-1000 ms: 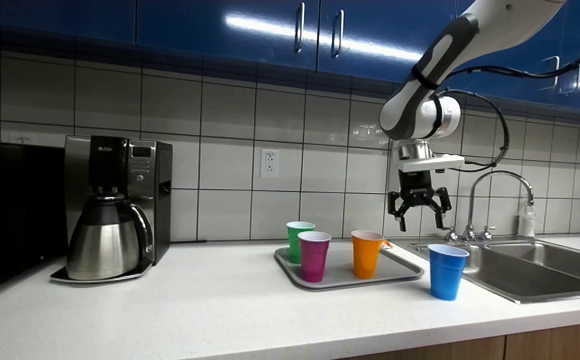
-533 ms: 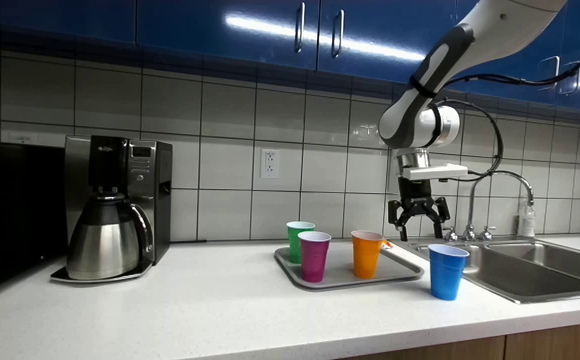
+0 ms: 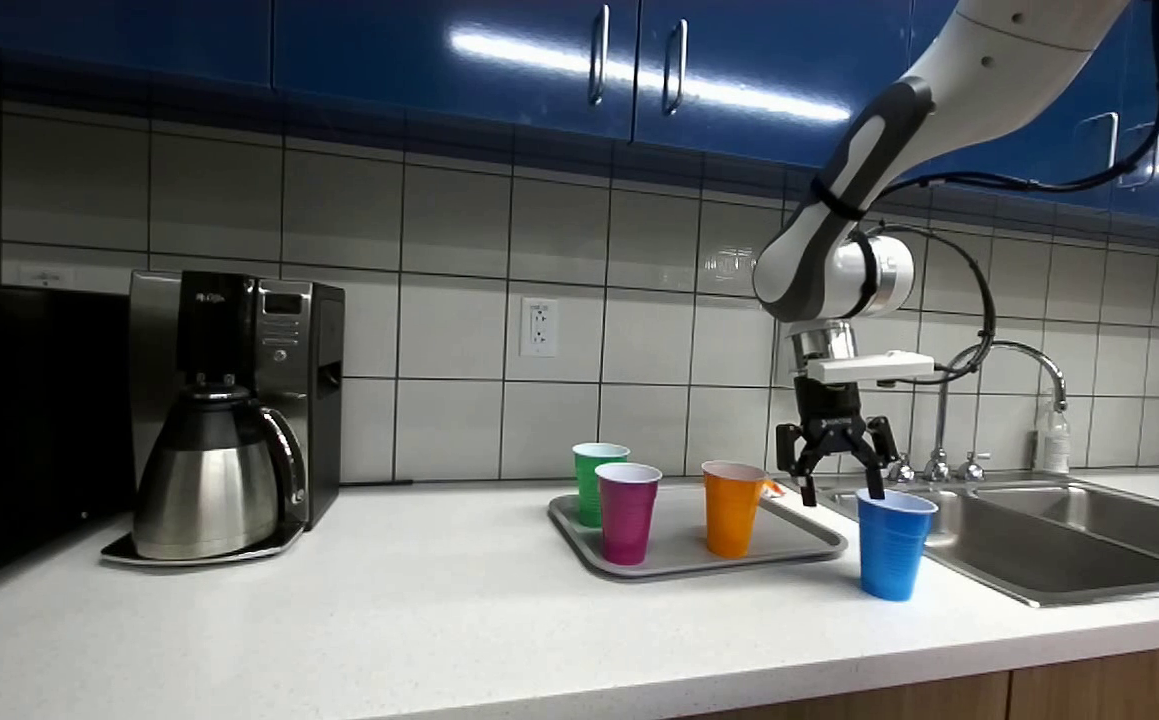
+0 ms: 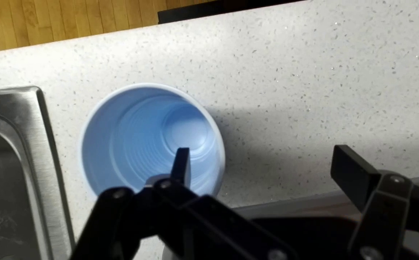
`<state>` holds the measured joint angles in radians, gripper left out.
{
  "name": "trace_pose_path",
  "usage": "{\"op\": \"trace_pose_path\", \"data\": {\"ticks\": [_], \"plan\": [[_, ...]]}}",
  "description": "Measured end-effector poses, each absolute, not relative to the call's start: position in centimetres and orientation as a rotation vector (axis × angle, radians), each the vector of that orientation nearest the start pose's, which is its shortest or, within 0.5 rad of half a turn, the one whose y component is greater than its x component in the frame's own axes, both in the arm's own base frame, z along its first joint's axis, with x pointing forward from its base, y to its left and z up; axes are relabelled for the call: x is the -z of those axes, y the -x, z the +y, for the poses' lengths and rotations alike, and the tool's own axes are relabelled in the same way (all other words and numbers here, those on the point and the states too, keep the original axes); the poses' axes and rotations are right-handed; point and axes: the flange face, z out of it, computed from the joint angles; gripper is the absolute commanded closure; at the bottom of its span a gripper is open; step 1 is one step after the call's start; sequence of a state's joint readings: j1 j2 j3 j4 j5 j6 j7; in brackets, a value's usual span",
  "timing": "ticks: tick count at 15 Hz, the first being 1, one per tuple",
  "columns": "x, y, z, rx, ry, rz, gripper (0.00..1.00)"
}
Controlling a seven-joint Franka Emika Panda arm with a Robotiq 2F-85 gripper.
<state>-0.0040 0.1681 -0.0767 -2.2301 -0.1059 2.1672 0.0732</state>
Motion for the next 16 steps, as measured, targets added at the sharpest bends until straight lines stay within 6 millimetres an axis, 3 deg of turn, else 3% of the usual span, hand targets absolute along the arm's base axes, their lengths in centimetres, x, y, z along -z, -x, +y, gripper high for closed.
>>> {"op": "trace_pose_path", "data": {"ticks": [2,4,13,16], "plan": [[-27.4,-51.4,-4.6,-0.389,3.208,0.126,0.00],[-26.7,-51.4,-4.6,-0.403,3.207,0.123,0.26],[-25.4,-51.4,-4.6,-0.414,3.206,0.119,0.95],[-25.4,-51.4,-4.6,-0.413,3.207,0.119,1.00]]}}
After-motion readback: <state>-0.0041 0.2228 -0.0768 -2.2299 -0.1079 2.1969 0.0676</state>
